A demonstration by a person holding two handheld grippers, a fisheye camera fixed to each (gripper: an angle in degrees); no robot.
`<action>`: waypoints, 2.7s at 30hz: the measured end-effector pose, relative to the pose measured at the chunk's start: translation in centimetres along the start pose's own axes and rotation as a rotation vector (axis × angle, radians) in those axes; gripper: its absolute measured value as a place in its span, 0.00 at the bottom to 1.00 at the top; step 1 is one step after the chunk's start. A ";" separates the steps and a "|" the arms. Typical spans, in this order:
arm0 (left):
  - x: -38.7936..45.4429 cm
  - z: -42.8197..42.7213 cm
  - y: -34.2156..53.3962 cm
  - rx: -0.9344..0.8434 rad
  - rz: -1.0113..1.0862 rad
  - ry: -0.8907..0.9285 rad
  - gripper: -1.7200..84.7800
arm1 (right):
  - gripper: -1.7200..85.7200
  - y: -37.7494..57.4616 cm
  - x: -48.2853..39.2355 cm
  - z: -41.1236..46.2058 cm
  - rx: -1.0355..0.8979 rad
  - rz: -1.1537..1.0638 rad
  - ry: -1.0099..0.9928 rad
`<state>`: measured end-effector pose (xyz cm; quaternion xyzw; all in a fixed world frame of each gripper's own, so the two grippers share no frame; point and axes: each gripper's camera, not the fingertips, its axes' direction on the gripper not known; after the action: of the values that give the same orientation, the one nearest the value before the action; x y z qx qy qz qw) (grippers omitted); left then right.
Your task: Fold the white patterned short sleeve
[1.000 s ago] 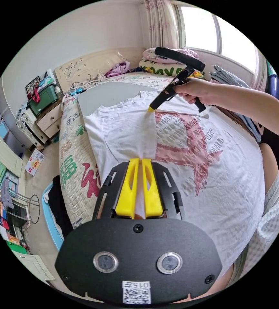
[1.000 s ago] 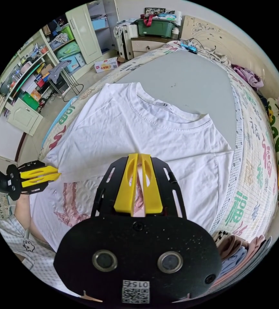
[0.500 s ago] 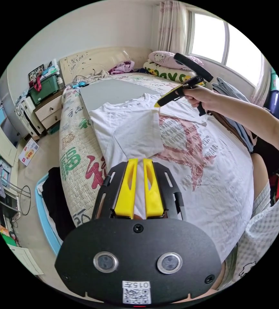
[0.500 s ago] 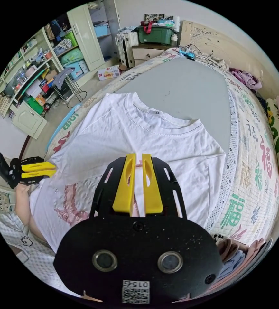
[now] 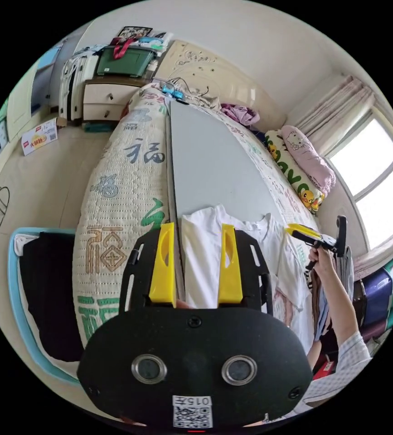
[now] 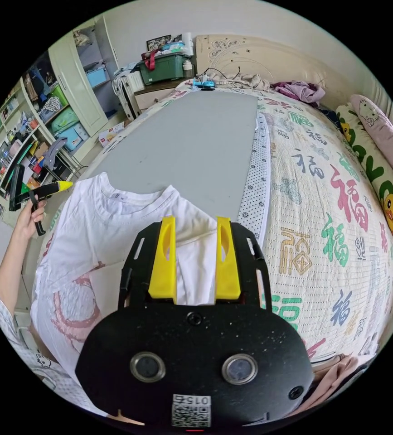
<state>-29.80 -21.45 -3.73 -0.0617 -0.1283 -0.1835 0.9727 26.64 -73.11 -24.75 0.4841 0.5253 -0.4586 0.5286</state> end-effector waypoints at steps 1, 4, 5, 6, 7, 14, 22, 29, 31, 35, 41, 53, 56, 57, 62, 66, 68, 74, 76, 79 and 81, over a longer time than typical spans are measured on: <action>0.3 0.8 -0.7 -0.004 0.005 -0.010 0.18 | 0.17 -0.1 -0.3 -0.1 -0.011 -0.004 -0.005; 1.3 2.8 -1.8 -0.096 0.058 -0.108 0.16 | 0.14 0.5 -2.2 -2.1 -0.003 -0.020 0.018; 1.8 2.6 -1.9 -0.100 0.077 -0.156 0.13 | 0.13 0.7 -2.7 -2.6 -0.004 -0.029 0.023; 2.0 2.6 -1.9 -0.100 0.091 -0.168 0.11 | 0.12 1.3 -3.8 -3.6 0.006 -0.048 0.040; 2.5 2.4 -1.8 -0.106 0.131 -0.164 0.08 | 0.10 1.9 -5.1 -4.8 0.009 -0.072 0.056; 4.4 -1.5 0.0 -0.060 0.231 -0.169 0.02 | 0.03 4.9 -11.6 -14.6 0.058 -0.121 0.031; 7.7 -17.0 12.3 0.131 0.409 0.077 0.01 | 0.01 22.2 -20.6 -44.4 0.333 -0.243 -0.184; 7.8 -26.6 37.5 0.087 0.417 0.207 0.01 | 0.01 48.6 -27.6 -57.4 0.268 -0.206 -0.391; 7.5 -25.5 41.5 -0.069 0.362 0.179 0.02 | 0.01 53.5 -29.7 -57.3 0.180 -0.179 -0.393; 7.5 -26.1 47.4 -0.092 0.245 0.048 0.02 | 0.02 59.5 -33.6 -57.5 0.029 -0.140 -0.307; 9.0 -28.2 50.4 -0.012 0.174 -0.026 0.12 | 0.11 60.1 -37.0 -63.4 0.118 -0.113 -0.263; 5.1 -28.1 55.6 0.238 -0.325 0.007 0.10 | 0.11 57.8 -35.5 -65.6 0.170 0.256 -0.256; 5.1 -28.4 55.7 0.216 -0.296 -0.009 0.08 | 0.08 57.5 -34.5 -67.3 0.176 0.275 -0.265; 5.1 -28.4 55.6 0.204 -0.280 -0.007 0.08 | 0.07 57.5 -34.4 -68.3 0.189 0.259 -0.266; 4.8 -28.8 55.7 0.164 -0.227 0.030 0.02 | 0.03 56.9 -34.2 -70.7 0.207 0.216 -0.247; 4.7 -30.0 56.6 0.209 -0.207 0.052 0.01 | 0.02 57.1 -32.3 -72.5 0.242 0.232 -0.281; 4.8 -31.1 57.0 0.206 -0.180 0.035 0.01 | 0.02 57.3 -31.6 -73.2 0.241 0.226 -0.285; 4.1 -31.3 56.8 0.139 -0.179 0.028 0.03 | 0.02 56.8 -29.5 -72.6 0.165 0.183 -0.255; 3.5 -31.5 56.5 0.136 -0.201 0.047 0.05 | 0.03 56.2 -27.3 -72.4 0.149 0.221 -0.255; 2.7 -33.3 55.0 0.188 -0.189 0.032 0.07 | 0.04 54.9 -24.2 -74.0 0.216 0.234 -0.257; 2.1 -34.2 52.7 0.215 -0.173 0.039 0.08 | 0.05 51.5 -20.7 -75.6 0.291 0.209 -0.272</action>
<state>-0.46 20.88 -39.84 0.0578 -0.1333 -0.2529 0.9565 68.84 7.26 -0.98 0.5409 0.3242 -0.5333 0.5638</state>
